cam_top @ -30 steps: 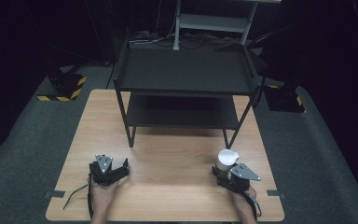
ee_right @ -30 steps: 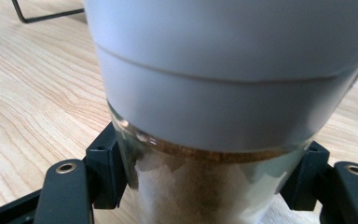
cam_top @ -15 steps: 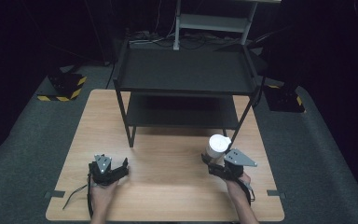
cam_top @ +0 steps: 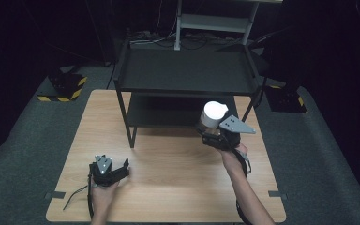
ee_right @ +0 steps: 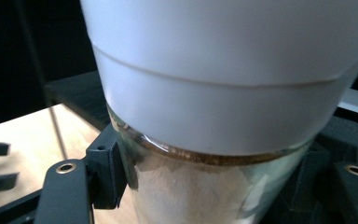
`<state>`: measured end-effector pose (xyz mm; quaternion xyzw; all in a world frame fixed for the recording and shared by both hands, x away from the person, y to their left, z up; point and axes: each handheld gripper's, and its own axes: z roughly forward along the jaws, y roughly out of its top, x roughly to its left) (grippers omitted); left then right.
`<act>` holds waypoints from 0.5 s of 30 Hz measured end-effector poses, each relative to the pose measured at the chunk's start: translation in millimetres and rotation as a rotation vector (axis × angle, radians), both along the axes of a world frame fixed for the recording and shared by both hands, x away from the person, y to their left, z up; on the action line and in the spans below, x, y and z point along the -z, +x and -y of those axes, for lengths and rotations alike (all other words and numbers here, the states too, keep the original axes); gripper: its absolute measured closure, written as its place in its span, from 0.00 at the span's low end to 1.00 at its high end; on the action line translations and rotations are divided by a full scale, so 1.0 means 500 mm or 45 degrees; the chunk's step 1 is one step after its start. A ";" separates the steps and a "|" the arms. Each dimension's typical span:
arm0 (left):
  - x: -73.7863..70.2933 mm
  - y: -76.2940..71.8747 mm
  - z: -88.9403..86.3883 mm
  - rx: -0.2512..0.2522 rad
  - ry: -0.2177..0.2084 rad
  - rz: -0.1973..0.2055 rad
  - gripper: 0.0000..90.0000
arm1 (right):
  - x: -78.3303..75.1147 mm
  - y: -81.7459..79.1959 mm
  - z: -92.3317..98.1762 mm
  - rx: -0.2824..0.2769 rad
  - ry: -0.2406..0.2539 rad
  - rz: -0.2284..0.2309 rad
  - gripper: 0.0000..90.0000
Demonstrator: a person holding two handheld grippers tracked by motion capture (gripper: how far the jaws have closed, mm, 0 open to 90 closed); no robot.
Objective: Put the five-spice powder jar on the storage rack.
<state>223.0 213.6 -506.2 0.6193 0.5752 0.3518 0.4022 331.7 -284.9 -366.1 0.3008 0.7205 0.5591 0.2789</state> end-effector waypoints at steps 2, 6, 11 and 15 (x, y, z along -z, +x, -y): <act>0.000 0.000 0.001 0.004 0.004 -0.002 0.08 | -0.006 0.013 -0.013 0.024 -0.011 -0.012 0.34; 0.000 0.001 0.001 0.008 0.006 -0.003 0.08 | -0.010 0.040 -0.035 0.073 -0.017 -0.033 0.34; 0.000 0.000 0.000 0.004 0.001 0.000 0.08 | -0.009 0.063 -0.055 0.111 -0.030 -0.050 0.34; 0.000 0.000 -0.001 0.004 -0.003 0.002 0.08 | -0.004 0.077 -0.064 0.109 -0.050 -0.062 0.34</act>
